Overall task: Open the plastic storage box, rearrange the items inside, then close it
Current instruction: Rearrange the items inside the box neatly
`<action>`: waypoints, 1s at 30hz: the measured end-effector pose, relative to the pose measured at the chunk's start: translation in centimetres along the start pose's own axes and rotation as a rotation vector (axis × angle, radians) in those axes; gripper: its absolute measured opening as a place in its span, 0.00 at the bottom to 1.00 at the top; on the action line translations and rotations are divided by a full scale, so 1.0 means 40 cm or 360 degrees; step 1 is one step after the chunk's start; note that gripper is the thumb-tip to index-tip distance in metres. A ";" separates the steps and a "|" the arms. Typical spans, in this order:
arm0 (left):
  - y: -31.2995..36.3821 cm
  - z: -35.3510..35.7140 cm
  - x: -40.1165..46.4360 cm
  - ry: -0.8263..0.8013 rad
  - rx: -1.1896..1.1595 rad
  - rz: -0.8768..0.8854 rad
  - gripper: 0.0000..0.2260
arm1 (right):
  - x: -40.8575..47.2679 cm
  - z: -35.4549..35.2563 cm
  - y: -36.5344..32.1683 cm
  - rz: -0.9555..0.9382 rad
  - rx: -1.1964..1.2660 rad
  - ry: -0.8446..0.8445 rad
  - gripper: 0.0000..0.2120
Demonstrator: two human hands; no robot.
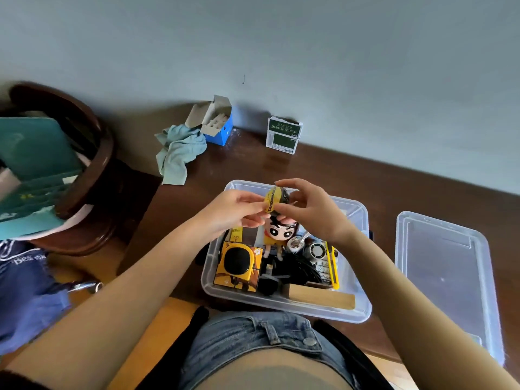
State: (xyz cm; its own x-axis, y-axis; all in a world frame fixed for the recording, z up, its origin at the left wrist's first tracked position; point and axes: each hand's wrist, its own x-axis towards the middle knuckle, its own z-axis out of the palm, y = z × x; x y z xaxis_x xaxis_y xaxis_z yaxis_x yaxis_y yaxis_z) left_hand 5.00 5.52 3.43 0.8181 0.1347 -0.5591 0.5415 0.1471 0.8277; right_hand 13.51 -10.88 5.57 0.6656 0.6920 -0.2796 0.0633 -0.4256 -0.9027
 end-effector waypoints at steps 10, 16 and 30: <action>-0.023 -0.014 -0.006 0.0215 -0.0073 0.0018 0.08 | 0.059 -0.010 -0.078 -0.0324 -0.1309 -0.0161 0.29; -0.081 -0.076 0.003 0.1149 0.0287 0.0435 0.06 | 0.114 0.043 -0.062 -0.0308 -0.1594 -0.0245 0.22; -0.206 -0.062 0.024 0.1102 0.0970 0.0676 0.12 | 0.211 0.292 0.114 -0.0322 -0.2445 -0.0564 0.12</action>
State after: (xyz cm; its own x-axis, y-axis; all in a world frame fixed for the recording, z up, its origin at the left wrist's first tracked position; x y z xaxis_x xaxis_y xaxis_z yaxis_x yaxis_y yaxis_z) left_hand 0.83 6.85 -4.05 0.7785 0.6262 0.0428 0.3969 -0.5439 0.7394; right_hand 10.72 -0.16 -4.73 0.3679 0.8092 -0.4581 0.9299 -0.3203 0.1810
